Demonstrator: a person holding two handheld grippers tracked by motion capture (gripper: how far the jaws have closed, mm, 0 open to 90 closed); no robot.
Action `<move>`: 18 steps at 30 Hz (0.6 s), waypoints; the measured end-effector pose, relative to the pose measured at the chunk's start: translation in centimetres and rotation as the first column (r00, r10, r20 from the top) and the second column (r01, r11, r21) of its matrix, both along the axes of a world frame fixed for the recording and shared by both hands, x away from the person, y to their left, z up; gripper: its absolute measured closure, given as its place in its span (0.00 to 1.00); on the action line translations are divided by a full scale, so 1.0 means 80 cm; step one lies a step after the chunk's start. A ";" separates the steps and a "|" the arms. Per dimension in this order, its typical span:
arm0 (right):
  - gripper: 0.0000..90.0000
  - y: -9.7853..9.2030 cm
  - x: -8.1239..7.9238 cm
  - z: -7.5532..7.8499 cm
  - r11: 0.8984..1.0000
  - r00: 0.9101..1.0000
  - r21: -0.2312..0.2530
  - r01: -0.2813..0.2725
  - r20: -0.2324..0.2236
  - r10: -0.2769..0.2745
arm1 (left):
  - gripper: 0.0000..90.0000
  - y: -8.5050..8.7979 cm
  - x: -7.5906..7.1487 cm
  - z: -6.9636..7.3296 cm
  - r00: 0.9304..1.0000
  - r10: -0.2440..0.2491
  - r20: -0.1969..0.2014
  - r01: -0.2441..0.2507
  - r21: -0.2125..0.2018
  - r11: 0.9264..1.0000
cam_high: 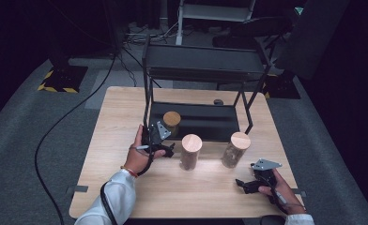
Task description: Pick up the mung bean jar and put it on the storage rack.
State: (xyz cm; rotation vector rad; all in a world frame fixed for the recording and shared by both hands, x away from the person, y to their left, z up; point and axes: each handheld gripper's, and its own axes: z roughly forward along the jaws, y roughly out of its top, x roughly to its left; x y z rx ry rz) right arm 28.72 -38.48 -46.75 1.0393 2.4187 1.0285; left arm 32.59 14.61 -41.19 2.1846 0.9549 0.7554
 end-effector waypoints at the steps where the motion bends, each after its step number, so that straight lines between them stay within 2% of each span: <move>1: 0.00 0.000 0.000 0.000 1.000 1.000 0.000 0.000 0.000 0.000 | 0.02 0.001 -0.002 0.000 1.000 -0.004 0.002 0.004 0.003 1.000; 9: 0.00 0.000 0.000 0.000 1.000 1.000 0.000 0.000 0.000 0.000 | 0.02 0.009 -0.028 -0.004 0.998 -0.041 0.041 0.039 0.039 0.998; 18: 0.00 0.000 0.000 0.000 1.000 1.000 0.000 0.000 0.000 0.000 | 0.02 0.013 -0.053 -0.010 0.997 -0.051 0.061 0.045 0.094 0.995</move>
